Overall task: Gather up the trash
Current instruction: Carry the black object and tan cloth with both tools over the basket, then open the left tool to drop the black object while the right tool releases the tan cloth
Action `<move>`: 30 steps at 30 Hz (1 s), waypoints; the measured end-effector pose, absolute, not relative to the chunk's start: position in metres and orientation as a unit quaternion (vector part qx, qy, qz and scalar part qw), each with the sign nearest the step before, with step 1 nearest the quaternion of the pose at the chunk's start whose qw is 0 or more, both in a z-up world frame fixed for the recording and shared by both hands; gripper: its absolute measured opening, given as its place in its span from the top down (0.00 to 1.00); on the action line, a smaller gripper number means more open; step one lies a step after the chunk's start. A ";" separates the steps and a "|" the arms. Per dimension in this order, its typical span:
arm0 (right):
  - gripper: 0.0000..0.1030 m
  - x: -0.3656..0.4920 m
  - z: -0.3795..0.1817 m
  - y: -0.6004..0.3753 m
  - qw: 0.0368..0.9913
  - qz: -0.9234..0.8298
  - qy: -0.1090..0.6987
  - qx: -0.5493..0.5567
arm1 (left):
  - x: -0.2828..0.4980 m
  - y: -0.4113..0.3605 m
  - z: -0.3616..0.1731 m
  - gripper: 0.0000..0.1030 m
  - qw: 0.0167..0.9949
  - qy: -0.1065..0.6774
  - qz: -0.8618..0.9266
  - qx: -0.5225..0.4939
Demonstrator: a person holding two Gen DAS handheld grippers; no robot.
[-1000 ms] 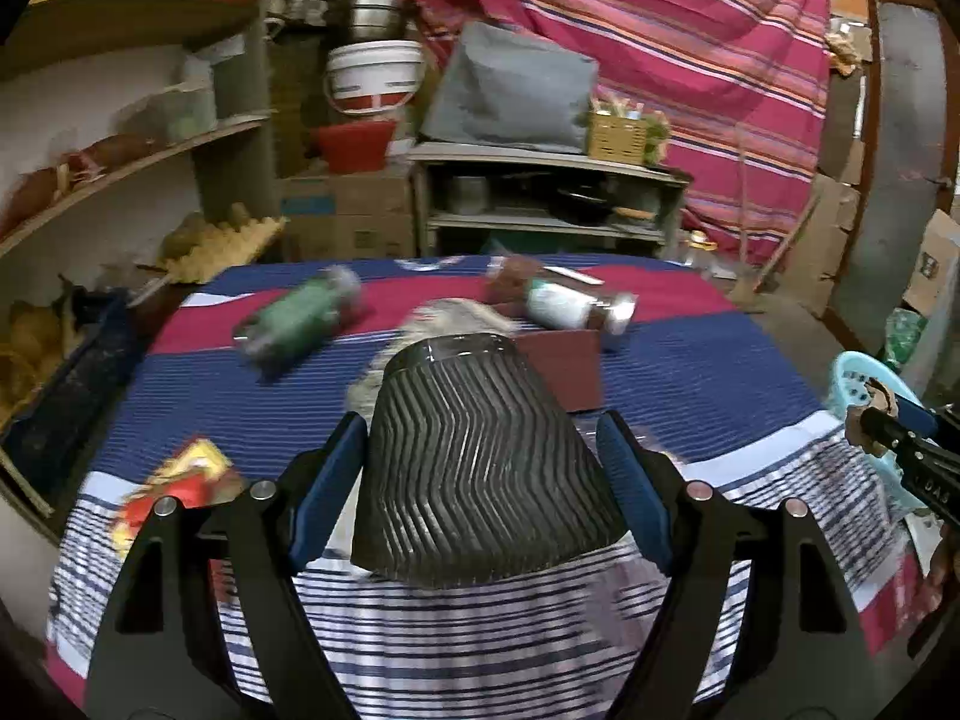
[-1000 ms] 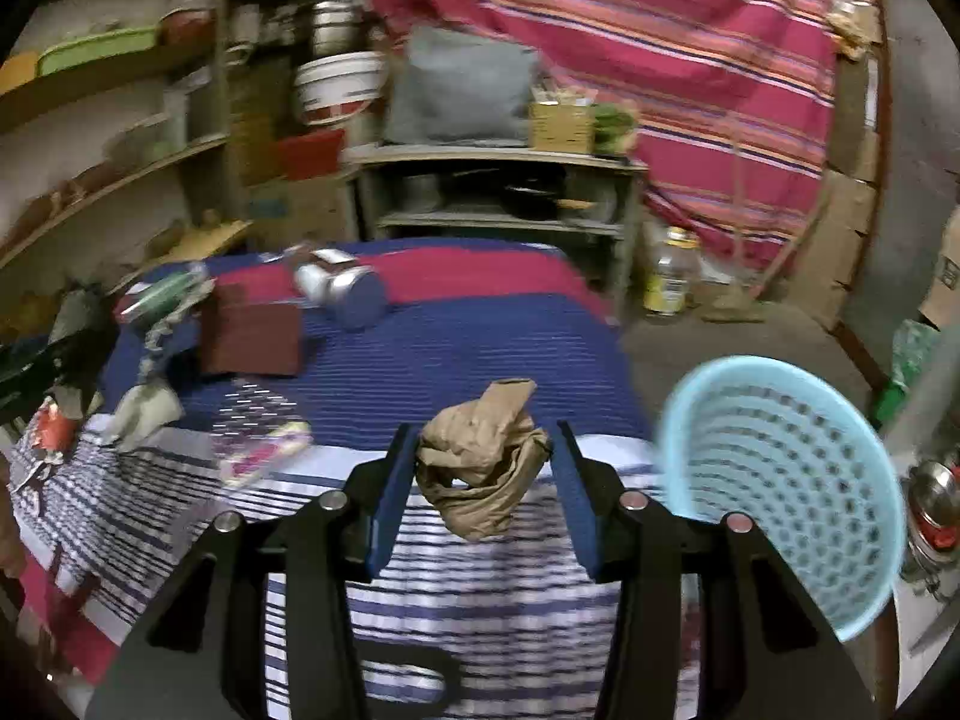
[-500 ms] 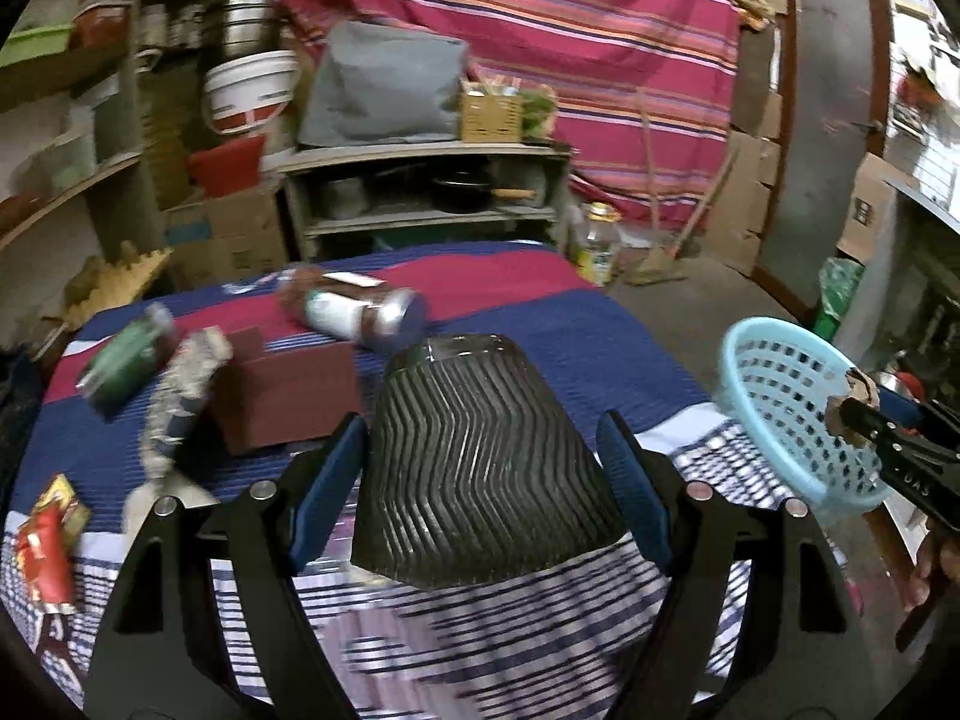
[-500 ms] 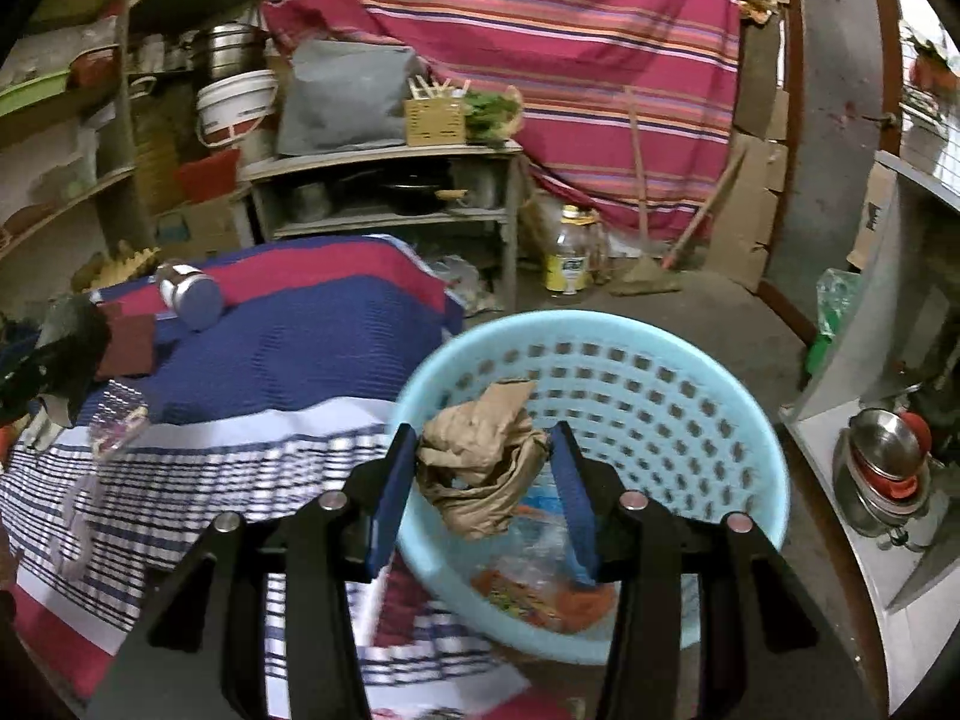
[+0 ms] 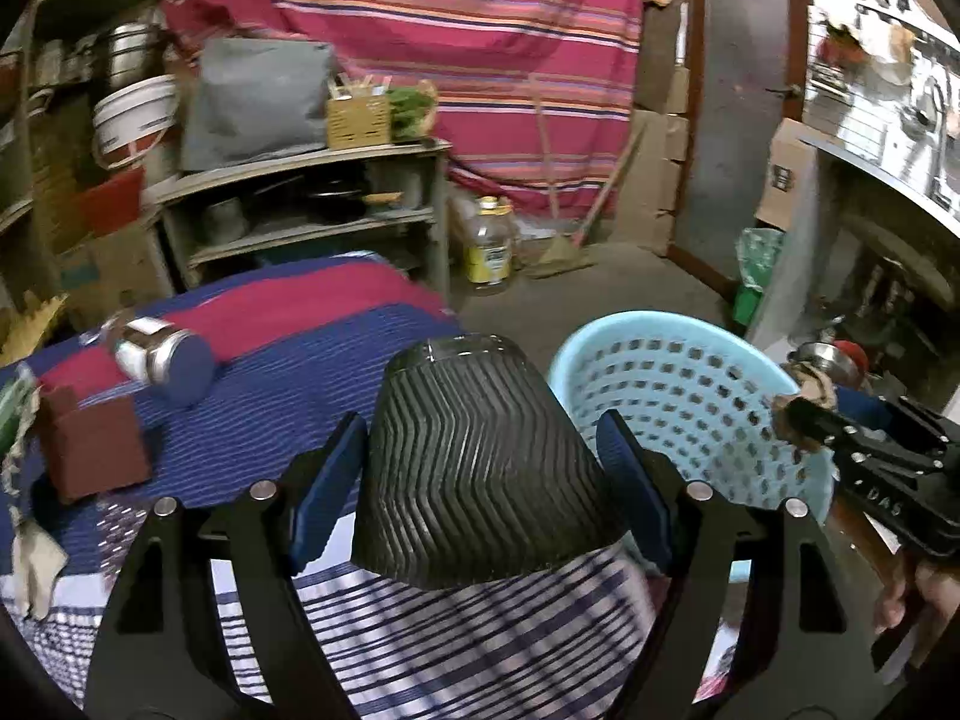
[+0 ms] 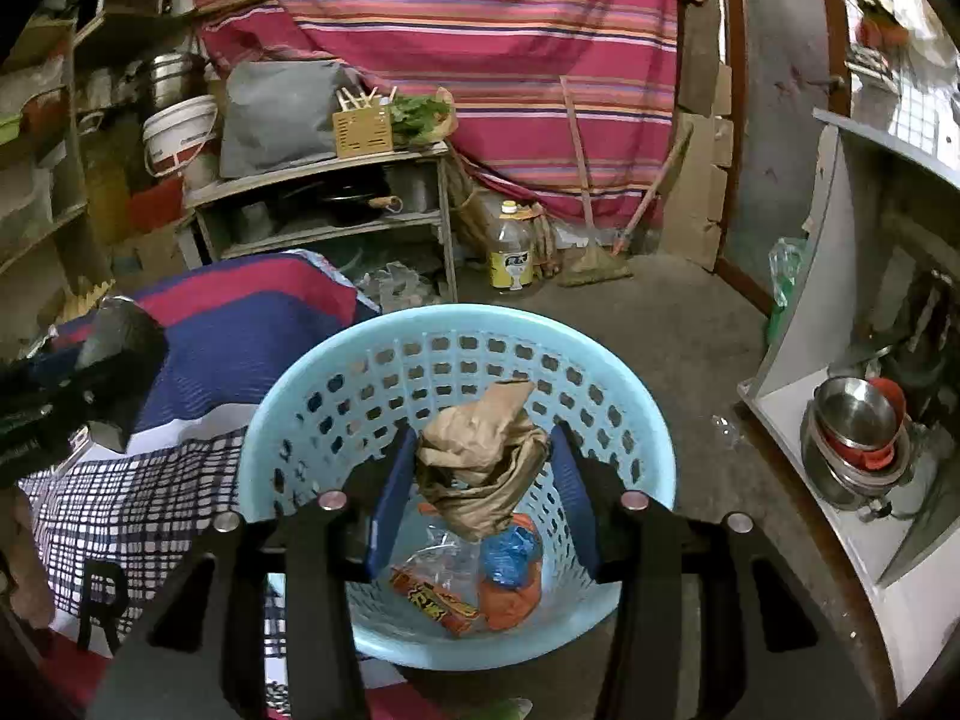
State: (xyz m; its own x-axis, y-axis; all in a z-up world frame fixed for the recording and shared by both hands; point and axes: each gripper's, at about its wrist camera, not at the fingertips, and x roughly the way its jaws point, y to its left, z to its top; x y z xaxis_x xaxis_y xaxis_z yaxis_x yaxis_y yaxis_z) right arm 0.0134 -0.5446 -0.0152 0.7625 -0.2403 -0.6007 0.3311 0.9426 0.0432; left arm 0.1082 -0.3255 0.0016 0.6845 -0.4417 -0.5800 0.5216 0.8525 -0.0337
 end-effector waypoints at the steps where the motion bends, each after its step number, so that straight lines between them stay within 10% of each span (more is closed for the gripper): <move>1: 0.55 0.013 -0.016 -0.548 0.936 -0.156 0.308 0.075 | 0.108 -0.331 0.002 0.26 0.915 0.295 -0.267 0.069; 30: 0.55 0.013 -0.039 -0.569 0.929 -0.167 0.317 0.093 | 0.117 -0.389 -0.002 0.14 0.907 0.280 -0.302 0.084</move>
State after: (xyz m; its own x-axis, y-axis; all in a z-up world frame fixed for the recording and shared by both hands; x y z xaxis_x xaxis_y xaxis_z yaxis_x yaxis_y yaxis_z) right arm 0.0126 -0.5691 -0.0394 0.7437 -0.2502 -0.6199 0.3686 0.9271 0.0680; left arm 0.1170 -0.3895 -0.0022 0.6599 -0.5017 -0.5593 0.5956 0.8031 -0.0176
